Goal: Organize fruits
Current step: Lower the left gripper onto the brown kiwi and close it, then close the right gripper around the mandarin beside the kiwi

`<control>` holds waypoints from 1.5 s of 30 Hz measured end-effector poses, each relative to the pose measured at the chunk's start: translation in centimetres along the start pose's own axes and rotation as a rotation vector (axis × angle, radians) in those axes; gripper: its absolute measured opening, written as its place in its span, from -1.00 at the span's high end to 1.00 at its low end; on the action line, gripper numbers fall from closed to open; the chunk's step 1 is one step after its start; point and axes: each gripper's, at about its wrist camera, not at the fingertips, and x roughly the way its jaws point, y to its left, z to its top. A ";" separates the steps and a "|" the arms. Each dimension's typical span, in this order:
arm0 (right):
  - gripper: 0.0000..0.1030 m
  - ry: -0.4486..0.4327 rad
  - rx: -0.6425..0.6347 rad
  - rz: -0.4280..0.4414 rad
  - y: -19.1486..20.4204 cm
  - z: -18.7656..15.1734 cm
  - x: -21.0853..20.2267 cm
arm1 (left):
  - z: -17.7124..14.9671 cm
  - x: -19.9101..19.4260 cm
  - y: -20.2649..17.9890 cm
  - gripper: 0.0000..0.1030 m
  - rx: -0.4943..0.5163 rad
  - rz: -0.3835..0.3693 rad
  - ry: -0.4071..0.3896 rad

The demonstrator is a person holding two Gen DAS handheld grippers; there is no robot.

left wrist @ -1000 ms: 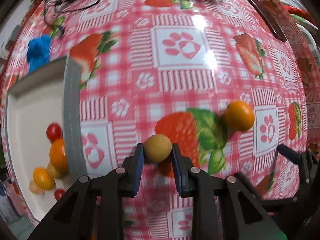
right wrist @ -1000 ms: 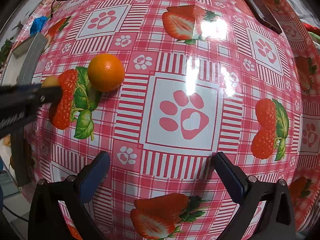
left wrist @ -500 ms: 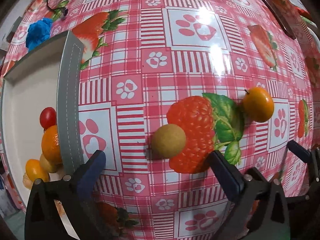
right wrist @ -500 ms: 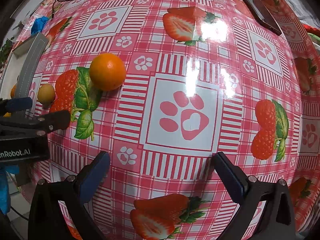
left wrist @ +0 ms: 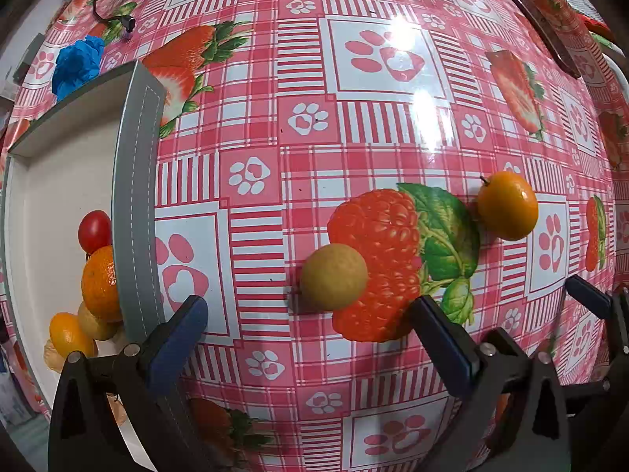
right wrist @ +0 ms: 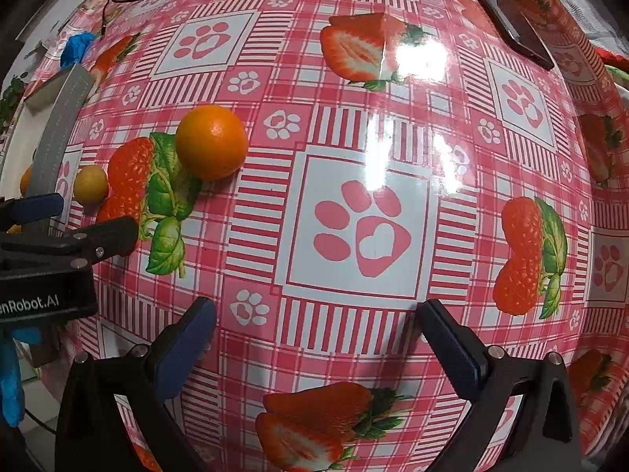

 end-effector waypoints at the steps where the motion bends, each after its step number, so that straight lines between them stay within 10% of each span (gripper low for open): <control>1: -1.00 0.005 0.001 0.000 0.0 0.1 0.0 | 0.0 0.2 0.0 -1.00 0.000 0.000 -0.001; 23: -1.00 0.050 0.021 0.006 -0.3 1.5 0.2 | -0.1 -1.4 0.0 -0.98 0.006 0.000 0.013; 31: -1.00 -0.002 0.085 0.032 -3.2 3.6 -2.2 | 0.4 -2.9 -0.2 -0.45 0.031 -0.003 -0.046; 36: -1.00 -0.052 0.073 0.082 -2.5 6.0 -3.6 | 0.4 -3.9 -0.4 0.39 0.053 -0.009 -0.072; 42: -1.00 -0.048 0.022 0.138 0.7 9.0 -3.1 | -0.4 -4.3 1.0 0.45 0.010 -0.055 -0.060; 45: -0.61 -0.042 0.001 0.166 2.5 9.9 -2.6 | -0.9 -4.4 1.7 0.45 -0.009 -0.072 -0.053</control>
